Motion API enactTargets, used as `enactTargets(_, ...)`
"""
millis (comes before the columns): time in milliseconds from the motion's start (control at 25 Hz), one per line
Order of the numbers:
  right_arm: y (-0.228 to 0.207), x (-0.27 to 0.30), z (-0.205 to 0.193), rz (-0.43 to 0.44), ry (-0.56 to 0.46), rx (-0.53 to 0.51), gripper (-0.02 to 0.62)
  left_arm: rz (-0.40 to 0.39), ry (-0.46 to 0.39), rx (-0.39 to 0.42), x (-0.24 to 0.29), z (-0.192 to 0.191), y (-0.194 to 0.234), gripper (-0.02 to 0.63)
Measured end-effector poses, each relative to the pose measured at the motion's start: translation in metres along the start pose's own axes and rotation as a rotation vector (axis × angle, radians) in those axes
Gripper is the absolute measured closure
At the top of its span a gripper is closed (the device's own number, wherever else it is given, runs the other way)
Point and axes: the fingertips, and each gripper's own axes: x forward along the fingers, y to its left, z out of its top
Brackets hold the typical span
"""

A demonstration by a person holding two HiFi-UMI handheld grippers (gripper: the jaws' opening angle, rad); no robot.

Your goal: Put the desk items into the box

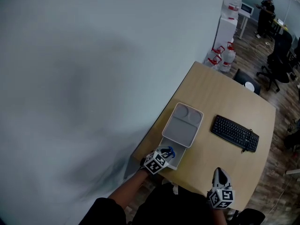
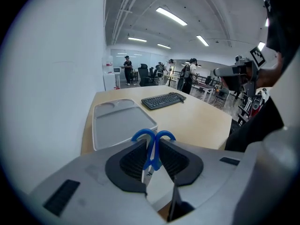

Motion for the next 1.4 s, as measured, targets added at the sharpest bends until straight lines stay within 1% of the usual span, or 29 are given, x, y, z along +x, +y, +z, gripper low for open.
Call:
enactTargets(120,-0.004,0.007,0.01,0.003,-0.014,0.009,0.535,-0.033,0.05,-0.002,0.014,-0.003,0.003,0.522)
enactTargets(200,-0.013,0.01,0.012,-0.007,-0.018,0.021,0.535,-0.056,0.068,-0.01,0.028,-0.003,0.003,0.52)
enactTargets(360,-0.032,0.006,0.009,-0.054,-0.018,0.05,0.535,-0.09,0.106,-0.036,0.051,-0.009,0.0,0.52)
enactTargets(480,-0.047,0.0,0.01,-0.093,-0.025,0.068,0.535,-0.112,0.156,-0.017,0.066,-0.015,-0.002,0.52)
enactTargets(760,-0.069,-0.006,0.001,-0.137,-0.021,0.108,0.535,-0.135,0.252,-0.012,0.093,-0.033,-0.001,0.52)
enactTargets(1000,-0.077,-0.009,-0.007,-0.155,-0.008,0.127,0.535,-0.14,0.303,-0.027,0.104,-0.053,-0.002,0.52)
enactTargets(1040,-0.078,-0.009,-0.007,-0.155,-0.009,0.129,0.535,-0.143,0.314,-0.017,0.106,-0.057,-0.003,0.52)
enactTargets(1200,-0.08,-0.01,-0.009,-0.162,-0.005,0.13,0.535,-0.149,0.362,0.069,0.112,-0.068,-0.006,0.52)
enactTargets(1320,-0.082,-0.01,-0.011,-0.162,-0.002,0.135,0.535,-0.141,0.35,0.075,0.116,-0.067,-0.004,0.52)
enactTargets(1400,-0.081,-0.011,-0.01,-0.152,-0.006,0.133,0.535,-0.145,0.343,0.078,0.117,-0.064,-0.006,0.501)
